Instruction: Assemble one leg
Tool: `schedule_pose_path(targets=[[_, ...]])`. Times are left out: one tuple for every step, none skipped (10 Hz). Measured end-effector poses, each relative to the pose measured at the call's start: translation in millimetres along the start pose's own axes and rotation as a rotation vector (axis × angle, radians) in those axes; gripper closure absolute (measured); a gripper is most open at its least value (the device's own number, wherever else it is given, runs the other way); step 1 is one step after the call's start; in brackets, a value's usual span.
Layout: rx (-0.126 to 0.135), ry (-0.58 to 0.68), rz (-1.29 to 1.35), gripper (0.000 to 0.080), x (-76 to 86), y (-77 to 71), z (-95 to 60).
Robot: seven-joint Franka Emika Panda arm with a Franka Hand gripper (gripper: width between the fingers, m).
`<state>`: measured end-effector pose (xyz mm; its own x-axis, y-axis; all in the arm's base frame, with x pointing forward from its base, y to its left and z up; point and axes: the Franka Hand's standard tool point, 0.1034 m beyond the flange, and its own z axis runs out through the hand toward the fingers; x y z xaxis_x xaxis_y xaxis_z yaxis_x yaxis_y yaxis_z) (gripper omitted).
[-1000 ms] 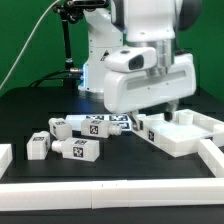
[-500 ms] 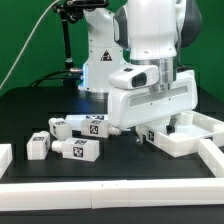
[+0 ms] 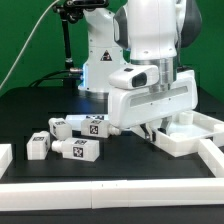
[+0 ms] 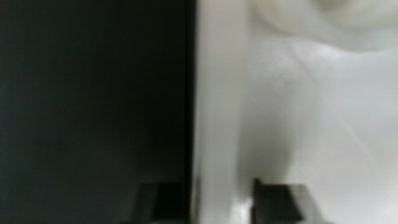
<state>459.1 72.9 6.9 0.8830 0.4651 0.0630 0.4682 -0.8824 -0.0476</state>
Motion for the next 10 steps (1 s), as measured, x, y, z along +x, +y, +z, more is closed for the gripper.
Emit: schedule_pose_path(targets=[[0.001,-0.004,0.038,0.0747,-4.8,3.8,-5.7],[0.0,-0.002,0.098,0.0747,-10.3,6.8,-20.4],[0.009,-0.021,0.189,0.0747,-14.1,5.6,-37.8],[0.028,-0.059,0.291,0.0747,-14.5,6.8,-53.1],[0.048,-0.087,0.367,0.0747,-9.7,18.9,-69.2],[0.049,-0.076,0.415,0.0747,-5.8,35.1,-71.8],[0.053,-0.069,0.461,0.0747,-8.7,39.8,-66.5],[0.053,-0.071,0.451,0.0747,-8.0,36.9,-65.9],[0.054,-0.072,0.452,0.0747,-8.1,36.8,-65.6],[0.054,-0.073,0.452,0.0747,-8.4,36.8,-65.1]])
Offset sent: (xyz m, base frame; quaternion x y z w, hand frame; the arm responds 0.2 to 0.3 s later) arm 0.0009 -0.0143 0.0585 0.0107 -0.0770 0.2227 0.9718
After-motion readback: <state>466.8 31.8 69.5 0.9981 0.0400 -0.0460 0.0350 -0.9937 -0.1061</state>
